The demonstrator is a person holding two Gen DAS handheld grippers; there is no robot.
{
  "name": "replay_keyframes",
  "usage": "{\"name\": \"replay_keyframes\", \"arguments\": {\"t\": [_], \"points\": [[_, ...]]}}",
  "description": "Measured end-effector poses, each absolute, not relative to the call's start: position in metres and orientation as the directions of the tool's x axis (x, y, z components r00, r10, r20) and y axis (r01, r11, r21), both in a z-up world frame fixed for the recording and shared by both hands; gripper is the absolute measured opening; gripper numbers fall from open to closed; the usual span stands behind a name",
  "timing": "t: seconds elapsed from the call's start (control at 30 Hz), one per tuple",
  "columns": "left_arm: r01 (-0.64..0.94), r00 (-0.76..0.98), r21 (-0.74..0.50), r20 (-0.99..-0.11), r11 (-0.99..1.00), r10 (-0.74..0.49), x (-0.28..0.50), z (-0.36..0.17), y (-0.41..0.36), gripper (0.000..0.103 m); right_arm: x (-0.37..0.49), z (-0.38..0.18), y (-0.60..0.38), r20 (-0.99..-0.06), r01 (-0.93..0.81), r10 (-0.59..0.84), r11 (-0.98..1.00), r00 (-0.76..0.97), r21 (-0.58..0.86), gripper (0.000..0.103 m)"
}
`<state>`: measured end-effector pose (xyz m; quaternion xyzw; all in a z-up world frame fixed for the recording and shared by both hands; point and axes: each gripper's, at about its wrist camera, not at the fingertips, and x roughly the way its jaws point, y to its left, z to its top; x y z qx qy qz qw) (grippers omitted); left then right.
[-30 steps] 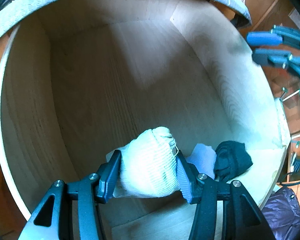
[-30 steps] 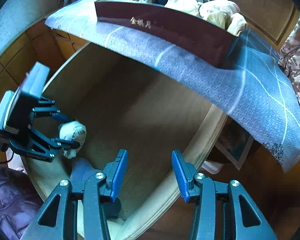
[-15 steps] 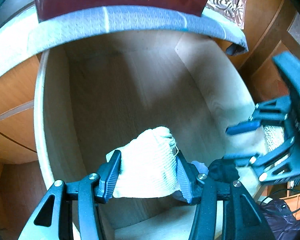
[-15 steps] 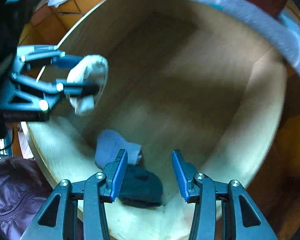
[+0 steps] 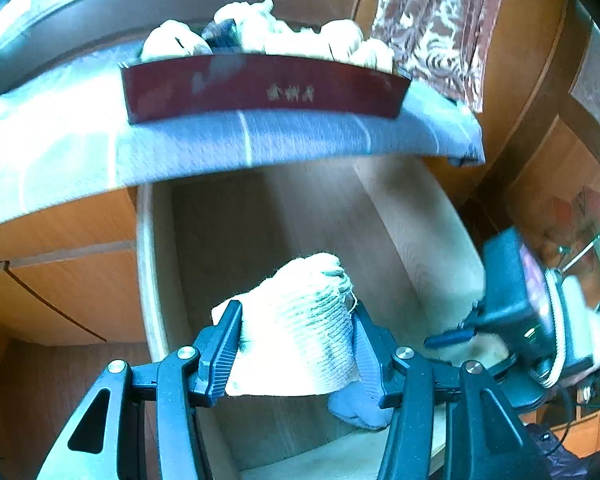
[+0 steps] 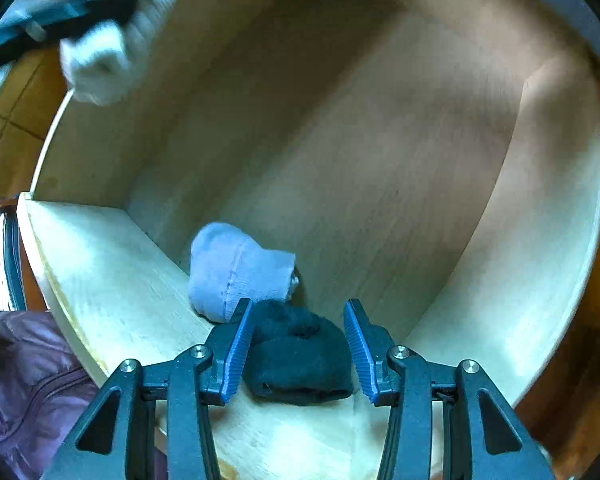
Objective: Organize soft objects
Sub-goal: 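Move the right tool down into the drawer toward the dark grey sock, then grasp the dark grey sock with the right gripper while the left lifts the white sock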
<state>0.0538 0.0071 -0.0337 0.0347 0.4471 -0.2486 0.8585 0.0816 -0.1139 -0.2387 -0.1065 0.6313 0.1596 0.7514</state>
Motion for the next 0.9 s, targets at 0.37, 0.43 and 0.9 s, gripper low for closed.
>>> {"name": "replay_keyframes", "arguments": {"t": [0.37,0.43,0.9], "points": [[0.425,0.586,-0.139,-0.711,0.895,-0.389,0.058,-0.004,0.015,0.053,0.084,-0.264,-0.115,-0.989,-0.282,0.114,0.956,0.096,0.082,0.047],[0.425,0.592,-0.144,-0.703,0.893,-0.395,0.059,0.0,0.017,0.053,0.085,-0.267,-0.117,-0.989,-0.28,0.113,0.957,0.096,0.082,0.048],[0.399,0.64,-0.149,-0.661,0.905,-0.391,0.061,0.016,0.027,0.053,0.099,-0.272,-0.116,-0.994,-0.273,0.095,0.959,0.054,0.077,0.048]]}}
